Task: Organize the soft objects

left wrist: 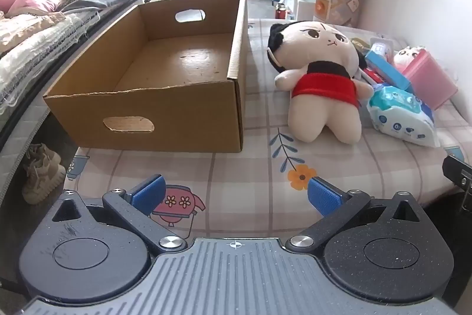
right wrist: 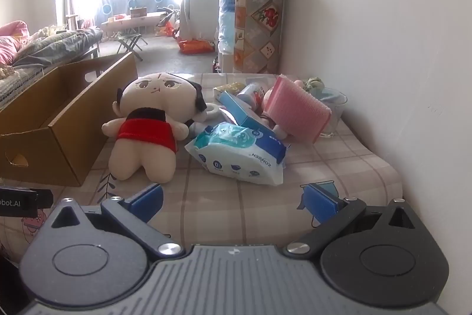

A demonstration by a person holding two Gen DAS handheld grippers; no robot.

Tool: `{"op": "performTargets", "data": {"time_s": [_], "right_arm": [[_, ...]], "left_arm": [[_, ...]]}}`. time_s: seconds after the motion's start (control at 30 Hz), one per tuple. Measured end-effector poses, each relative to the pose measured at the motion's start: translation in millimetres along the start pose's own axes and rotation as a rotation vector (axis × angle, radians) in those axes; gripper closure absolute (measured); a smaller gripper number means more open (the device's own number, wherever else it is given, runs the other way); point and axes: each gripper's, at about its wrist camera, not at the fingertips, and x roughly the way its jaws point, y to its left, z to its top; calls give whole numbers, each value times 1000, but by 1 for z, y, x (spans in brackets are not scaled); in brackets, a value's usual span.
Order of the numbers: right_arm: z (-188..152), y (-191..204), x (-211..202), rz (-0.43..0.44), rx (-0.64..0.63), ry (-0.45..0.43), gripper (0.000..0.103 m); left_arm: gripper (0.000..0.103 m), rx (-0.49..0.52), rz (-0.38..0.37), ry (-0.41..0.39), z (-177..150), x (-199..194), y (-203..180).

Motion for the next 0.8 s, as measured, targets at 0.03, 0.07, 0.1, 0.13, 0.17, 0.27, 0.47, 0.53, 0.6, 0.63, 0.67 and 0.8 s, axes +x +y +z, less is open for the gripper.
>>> {"op": "performTargets", "data": {"time_s": [0.03,0.07,0.1,0.13,0.17,0.27,0.47,0.53,0.6,0.63,0.67,0.8], "right_arm": [[0,0,0,2,0,3,0],[-1,1,1,3,1,5,0],[6,0,0,6,2,8,0],[7,1,1,7,2,11,0],[9,2,2,9,2,15,0],[7,-2,-2,13,7,11,0],[14,-2,-4,7,2,13,0],[11,-4,-1,0,4,10,0],[10,-2,-3,-10,-6,7,0],[11,-2,-3,-16,-12,7,0],[11,-1,-4,-23,-17,6,0],[11,-3,-2,-32,-14,13,0]], "left_arm": [[0,-2,2,1,0,0,0],[0,-3,3,2,0,1,0],[0,-5,7,4,1,1,0],[0,-7,9,6,1,2,0],[0,-10,9,8,1,3,0],[0,-16,10,14,4,6,-1],[0,1,-5,-15,3,-6,0],[0,3,-10,-15,4,-7,0],[0,5,-15,-16,5,-7,0],[0,9,-17,-18,5,-8,-2],[0,11,-20,-19,5,-7,-2],[0,19,-27,-19,6,-7,-5]]}}
